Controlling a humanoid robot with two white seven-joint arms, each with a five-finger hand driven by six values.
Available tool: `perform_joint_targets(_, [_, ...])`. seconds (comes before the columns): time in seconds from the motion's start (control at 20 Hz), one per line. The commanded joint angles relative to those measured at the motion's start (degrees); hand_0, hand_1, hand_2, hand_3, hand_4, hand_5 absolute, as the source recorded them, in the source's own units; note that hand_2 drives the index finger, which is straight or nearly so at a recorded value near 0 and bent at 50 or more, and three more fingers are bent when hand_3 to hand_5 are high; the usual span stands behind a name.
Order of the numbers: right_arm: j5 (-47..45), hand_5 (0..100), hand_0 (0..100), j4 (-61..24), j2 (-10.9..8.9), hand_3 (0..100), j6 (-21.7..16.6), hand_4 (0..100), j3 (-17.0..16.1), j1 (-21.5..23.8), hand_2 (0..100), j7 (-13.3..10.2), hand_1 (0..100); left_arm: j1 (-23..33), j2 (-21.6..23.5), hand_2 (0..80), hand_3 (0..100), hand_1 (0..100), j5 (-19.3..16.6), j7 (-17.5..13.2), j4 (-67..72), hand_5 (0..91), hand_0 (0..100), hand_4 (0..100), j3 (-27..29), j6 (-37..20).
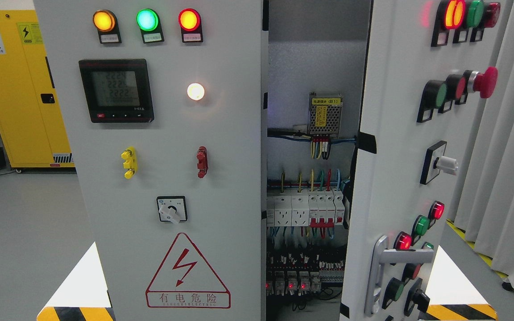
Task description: Open door with both hands
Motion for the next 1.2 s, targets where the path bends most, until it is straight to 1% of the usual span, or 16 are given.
perform_joint_targets(0.0, [-0.1,0,21,0.0,0.01,0,-0.1,0,0.0,0.0,0,0.2,7,-0.8,0.1,0.0,0,0,0.0,0.0,0.1,0.0,0,0,0.0,0.1])
perform_joint_targets(0.25, [-0.1,0,21,0.0,0.01,0,0.0,0,0.0,0.0,0,0.2,7,-0.8,0.2,0.0,0,0,-0.1,0.0,-0.4,0.0,0,0,-0.1,-0.4])
perform_joint_targets(0.4, [-0.1,0,21,0.0,0.01,0,0.0,0,0.0,0.0,0,0.1,8,-1.2,0.3,0.0,0,0,-0.1,0.0,-1.2,0.0,0,0,-0.4,-3.1])
perform_joint_targets(0.45, [-0.1,0,21,0.0,0.01,0,0.0,0,0.0,0.0,0,0.1,8,-1.6,1.2,0.0,0,0,-0.1,0.0,-2.3,0.0,0,0,-0.5,-4.2])
perform_joint_targets(0.55, [-0.1,0,21,0.0,0.01,0,0.0,0,0.0,0.0,0,0.1,8,-0.3,4.6,0.0,0,0,-0.2,0.0,-11.9,0.0,0,0,-0.5,-6.4])
perform_joint_targets(0.6, [-0.1,0,21,0.0,0.01,0,0.0,0,0.0,0.0,0,0.1,8,1.5,6.4,0.0,0,0,-0.2,-0.1,-18.5,0.0,0,0,-0.6,-7.1])
perform_joint_targets(0.7, [-0.1,0,21,0.0,0.01,0,0.0,0,0.0,0.0,0,0.1,8,5.3,8.1,0.0,0,0,-0.1,-0.9,-32.2,0.0,0,0,-0.8,-7.2])
perform_joint_targets(0.75, [-0.1,0,21,0.0,0.01,0,-0.1,0,0.0,0.0,0,0.1,8,6.1,9.2,0.0,0,0,0.1,-1.6,-37.1,0.0,0,0,-0.8,-7.2])
perform_joint_targets(0.9, [-0.1,0,21,0.0,0.01,0,0.0,0,0.0,0.0,0,0.1,7,7.1,12.6,0.0,0,0,1.2,-5.7,-48.5,0.0,0,0,-2.0,-7.2])
perform_joint_targets(0.95, [-0.1,0,21,0.0,0.01,0,-0.1,0,0.0,0.0,0,0.1,7,7.3,14.7,0.0,0,0,2.2,-6.5,-52.1,0.0,0,0,-3.2,-7.2])
perform_joint_targets(1.0, [-0.1,0,21,0.0,0.01,0,0.0,0,0.0,0.0,0,0.2,7,7.4,17.3,0.0,0,0,4.2,-6.9,-56.4,0.0,0,0,-5.1,-7.2])
perform_joint_targets(1.05, [-0.1,0,21,0.0,0.01,0,0.0,0,0.0,0.0,0,0.2,7,7.4,20.0,0.0,0,0,7.4,-7.0,-60.5,0.0,0,0,-7.3,-7.1])
perform_joint_targets(1.15, [-0.1,0,21,0.0,0.01,0,0.0,0,0.0,0.0,0,0.2,7,7.2,25.4,0.0,0,0,15.9,-7.0,-68.7,0.0,0,0,-11.0,-7.0])
